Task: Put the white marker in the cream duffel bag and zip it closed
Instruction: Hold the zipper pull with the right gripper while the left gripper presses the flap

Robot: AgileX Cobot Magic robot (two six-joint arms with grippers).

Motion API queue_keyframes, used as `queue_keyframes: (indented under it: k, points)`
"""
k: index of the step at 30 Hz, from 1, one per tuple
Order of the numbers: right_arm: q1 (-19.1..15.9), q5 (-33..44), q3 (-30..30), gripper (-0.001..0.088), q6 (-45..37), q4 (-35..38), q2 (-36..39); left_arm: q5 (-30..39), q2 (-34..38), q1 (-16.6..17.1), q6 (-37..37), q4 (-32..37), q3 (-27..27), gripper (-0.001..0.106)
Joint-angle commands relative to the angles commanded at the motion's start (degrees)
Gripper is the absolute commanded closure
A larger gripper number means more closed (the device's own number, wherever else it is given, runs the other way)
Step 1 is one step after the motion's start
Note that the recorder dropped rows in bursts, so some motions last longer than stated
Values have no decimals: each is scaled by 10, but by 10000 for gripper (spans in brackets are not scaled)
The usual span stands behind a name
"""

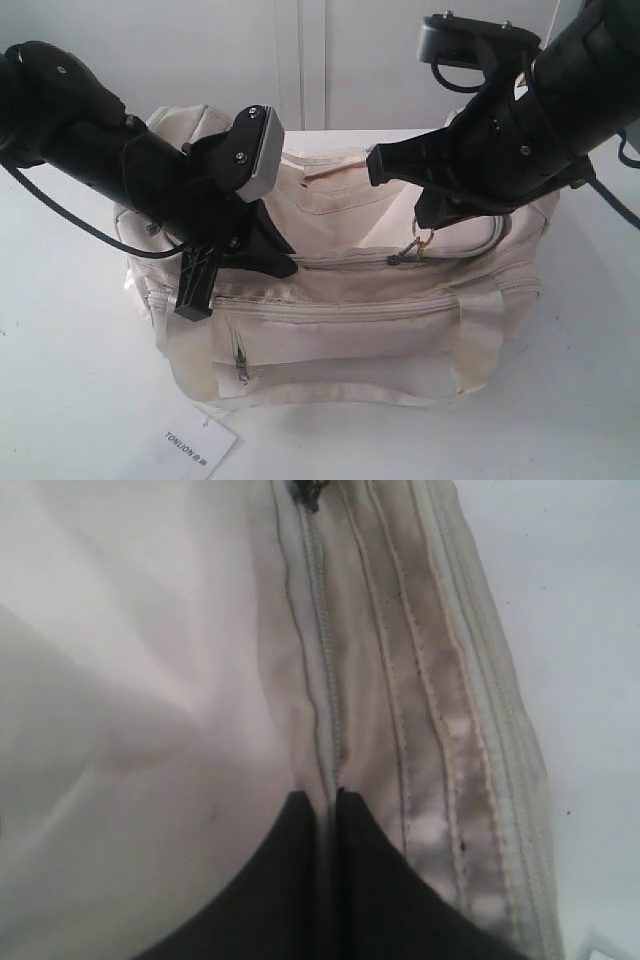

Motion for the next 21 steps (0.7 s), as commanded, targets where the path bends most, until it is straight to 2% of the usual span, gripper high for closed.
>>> queue_keyframes:
  k: [8, 21]
  points:
    - [0, 9, 0, 868, 0, -19, 0, 0, 0, 0, -35, 35, 0, 1053]
    - [0, 28, 0, 868, 56, -119, -29, 1, 0, 0, -38, 38, 0, 1053]
